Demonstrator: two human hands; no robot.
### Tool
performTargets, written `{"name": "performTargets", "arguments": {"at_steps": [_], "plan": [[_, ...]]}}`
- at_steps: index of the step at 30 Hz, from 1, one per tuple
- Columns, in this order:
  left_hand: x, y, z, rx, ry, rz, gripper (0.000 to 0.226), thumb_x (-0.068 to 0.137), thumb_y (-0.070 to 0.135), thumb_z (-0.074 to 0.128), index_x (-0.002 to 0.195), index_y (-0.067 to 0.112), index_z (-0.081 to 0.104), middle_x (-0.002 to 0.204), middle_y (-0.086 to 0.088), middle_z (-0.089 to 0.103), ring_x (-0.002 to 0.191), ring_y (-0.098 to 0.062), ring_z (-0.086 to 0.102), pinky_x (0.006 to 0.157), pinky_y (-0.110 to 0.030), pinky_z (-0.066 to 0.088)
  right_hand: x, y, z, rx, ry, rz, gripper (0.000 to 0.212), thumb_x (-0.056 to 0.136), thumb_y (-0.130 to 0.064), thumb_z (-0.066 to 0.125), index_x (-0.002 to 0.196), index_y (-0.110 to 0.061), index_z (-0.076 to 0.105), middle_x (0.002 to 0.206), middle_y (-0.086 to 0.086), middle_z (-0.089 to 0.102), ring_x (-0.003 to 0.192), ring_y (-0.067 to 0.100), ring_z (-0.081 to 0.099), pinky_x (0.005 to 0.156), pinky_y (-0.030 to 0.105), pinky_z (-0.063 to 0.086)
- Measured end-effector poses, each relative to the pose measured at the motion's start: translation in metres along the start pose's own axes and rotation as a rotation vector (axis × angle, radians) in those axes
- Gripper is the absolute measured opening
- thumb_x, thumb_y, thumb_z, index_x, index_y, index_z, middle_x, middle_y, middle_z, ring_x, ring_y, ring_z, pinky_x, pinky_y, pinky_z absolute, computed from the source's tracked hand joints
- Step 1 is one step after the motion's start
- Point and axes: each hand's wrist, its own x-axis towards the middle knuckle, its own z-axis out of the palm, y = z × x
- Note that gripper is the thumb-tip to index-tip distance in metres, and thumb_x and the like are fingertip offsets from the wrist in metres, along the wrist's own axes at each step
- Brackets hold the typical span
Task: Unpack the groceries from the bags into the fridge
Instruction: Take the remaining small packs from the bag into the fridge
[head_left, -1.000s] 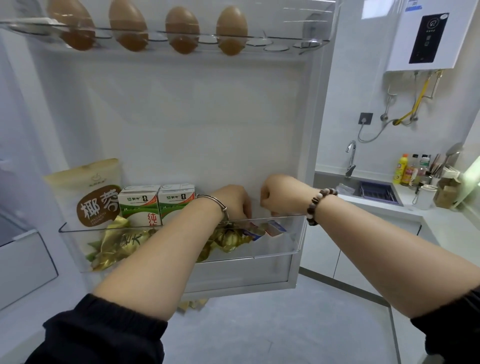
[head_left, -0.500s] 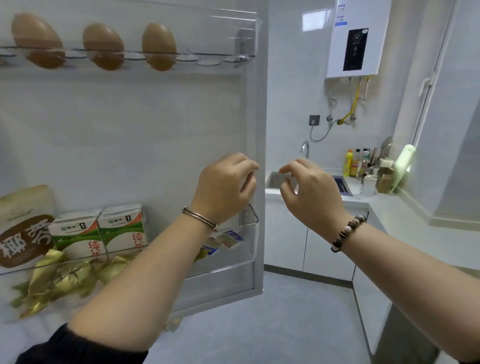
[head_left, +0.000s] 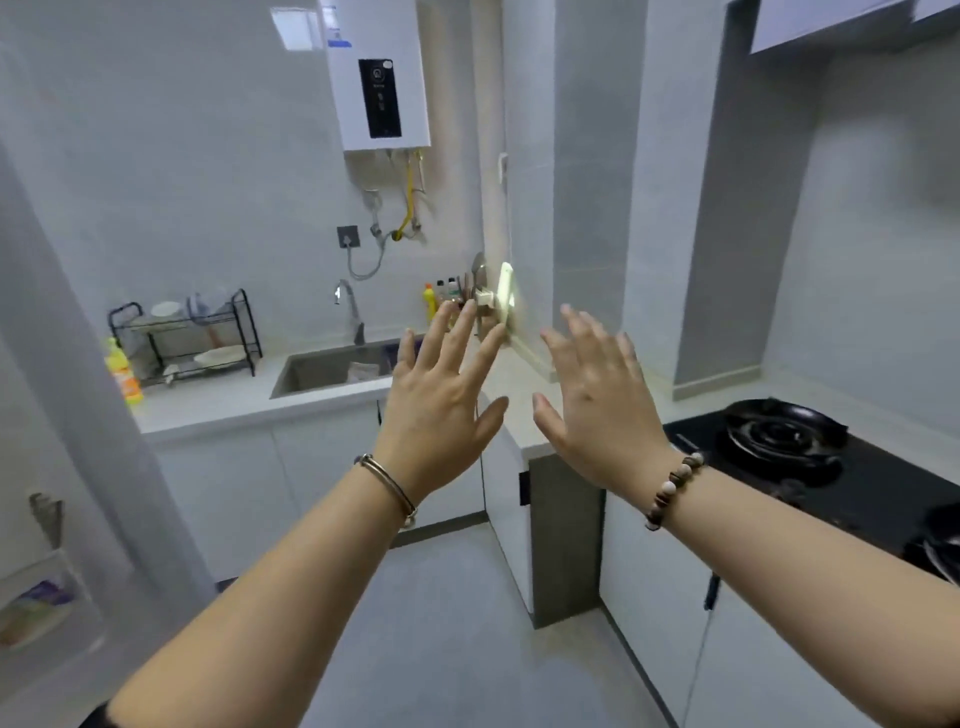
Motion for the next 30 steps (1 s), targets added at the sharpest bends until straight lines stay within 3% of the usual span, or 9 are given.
{"name": "performTargets", "arguments": {"at_steps": [3, 6, 12, 19, 24, 30], "plan": [[0.035, 0.063, 0.039, 0.002, -0.049, 0.099, 0.071, 0.088, 0.06, 0.016, 0.15, 0.03, 0.0, 0.158, -0.001, -0.011, 0.144, -0.021, -0.017, 0.117, -0.052, -0.002, -0.028, 0.071, -0.012, -0.098, -0.088, 0.123, 0.065, 0.094, -0.047, 0.035, 0.149, -0.015, 0.019, 0.158, 0.01, 0.007, 0.146, 0.026, 0.004, 0.115, 0.046, 0.0], [0.071, 0.141, 0.074, -0.064, -0.049, 0.192, 0.07, 0.087, 0.062, 0.012, 0.146, 0.031, -0.009, 0.156, 0.0, -0.014, 0.144, -0.021, -0.018, 0.116, -0.05, -0.007, -0.061, 0.151, -0.028, -0.196, -0.134, 0.216, 0.071, 0.091, -0.055, 0.02, 0.15, -0.016, 0.017, 0.159, 0.01, 0.005, 0.146, 0.025, 0.003, 0.115, 0.048, 0.003], [0.133, 0.312, 0.148, -0.212, -0.052, 0.279, 0.069, 0.09, 0.059, 0.025, 0.15, 0.029, 0.01, 0.159, -0.005, 0.001, 0.146, -0.026, -0.007, 0.114, -0.053, -0.002, -0.133, 0.313, -0.066, -0.343, -0.225, 0.417, 0.071, 0.095, -0.055, 0.024, 0.151, -0.018, 0.003, 0.159, 0.007, -0.008, 0.146, 0.022, -0.01, 0.115, 0.046, -0.005], [0.185, 0.498, 0.217, -0.311, -0.142, 0.421, 0.073, 0.087, 0.061, 0.024, 0.15, 0.024, 0.018, 0.159, -0.009, 0.01, 0.146, -0.03, 0.002, 0.112, -0.059, 0.009, -0.217, 0.472, -0.103, -0.463, -0.333, 0.617, 0.072, 0.095, -0.055, 0.027, 0.151, -0.017, 0.003, 0.159, 0.007, -0.009, 0.146, 0.022, -0.009, 0.116, 0.047, -0.002], [0.196, 0.591, 0.25, -0.413, -0.24, 0.508, 0.076, 0.085, 0.061, 0.022, 0.15, 0.021, 0.019, 0.158, -0.012, 0.01, 0.146, -0.033, 0.006, 0.111, -0.06, 0.014, -0.276, 0.547, -0.123, -0.458, -0.365, 0.787, 0.071, 0.096, -0.052, 0.03, 0.151, -0.017, 0.004, 0.159, 0.006, -0.008, 0.146, 0.021, -0.008, 0.116, 0.045, -0.004], [0.197, 0.658, 0.288, -0.514, -0.34, 0.609, 0.075, 0.085, 0.06, 0.017, 0.151, 0.024, 0.011, 0.159, -0.009, 0.003, 0.146, -0.032, 0.0, 0.113, -0.057, 0.009, -0.339, 0.612, -0.133, -0.406, -0.312, 1.015, 0.064, 0.096, -0.045, 0.035, 0.149, -0.012, 0.018, 0.159, 0.008, 0.004, 0.146, 0.023, 0.003, 0.118, 0.043, 0.006]]}}
